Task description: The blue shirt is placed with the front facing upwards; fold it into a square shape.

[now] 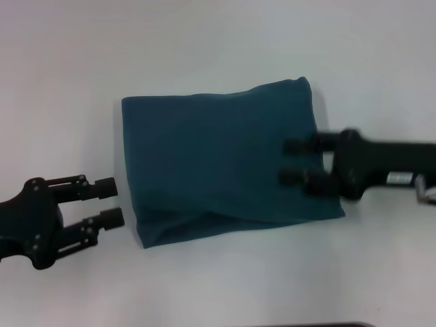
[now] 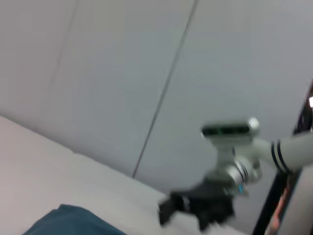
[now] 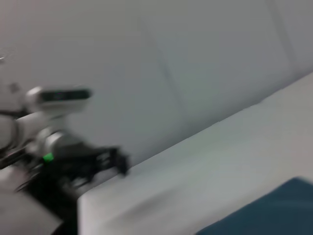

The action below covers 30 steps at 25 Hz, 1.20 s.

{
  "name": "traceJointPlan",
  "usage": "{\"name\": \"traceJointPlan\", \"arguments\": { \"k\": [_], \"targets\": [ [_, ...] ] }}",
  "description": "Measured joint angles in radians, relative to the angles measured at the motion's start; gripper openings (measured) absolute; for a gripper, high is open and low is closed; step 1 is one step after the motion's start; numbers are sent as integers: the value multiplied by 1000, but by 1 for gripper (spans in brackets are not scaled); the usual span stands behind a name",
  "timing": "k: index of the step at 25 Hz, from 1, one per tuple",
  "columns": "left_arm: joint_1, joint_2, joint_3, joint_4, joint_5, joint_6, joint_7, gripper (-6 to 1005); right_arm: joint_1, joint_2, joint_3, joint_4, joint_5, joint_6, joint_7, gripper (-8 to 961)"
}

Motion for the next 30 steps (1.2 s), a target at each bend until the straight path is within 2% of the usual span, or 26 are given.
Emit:
{"name": "traceJointPlan", "arguments": {
  "k": [2, 4, 6, 8, 9, 15, 18, 20, 26, 30],
  "targets": [
    [2, 0, -36, 40, -1, 1, -6, 580, 2, 1, -41, 25, 0, -6, -24, 622],
    [11, -13, -51, 34, -5, 3, 19, 523, 10, 7, -75, 44, 3, -8, -41, 640],
    [25, -27, -57, 22, -10, 2, 77, 553, 14, 10, -105, 63, 5, -8, -70, 643],
    [34, -31, -55, 22, -10, 1, 125, 583, 16, 11, -135, 79, 5, -8, -112, 647],
    [38, -30, -50, 24, -8, 0, 143, 598, 16, 11, -151, 85, 5, -8, -132, 648],
    [43, -6, 6, 26, 57, -4, 182, 834, 20, 14, -253, 120, 7, -19, -281, 693],
    [37, 3, 37, 26, 89, -3, 173, 903, 25, 14, -306, 112, 11, -2, -293, 709],
    [36, 7, 47, 22, 101, -4, 157, 949, 22, 13, -307, 108, 19, 2, -298, 707],
    [19, 26, 66, 19, 130, -7, 129, 948, -1, 7, -299, 108, 116, 6, -353, 704],
    [3, 27, 96, 23, 141, -14, 119, 948, -4, 7, -297, 113, 123, 12, -354, 704]
  ]
}}
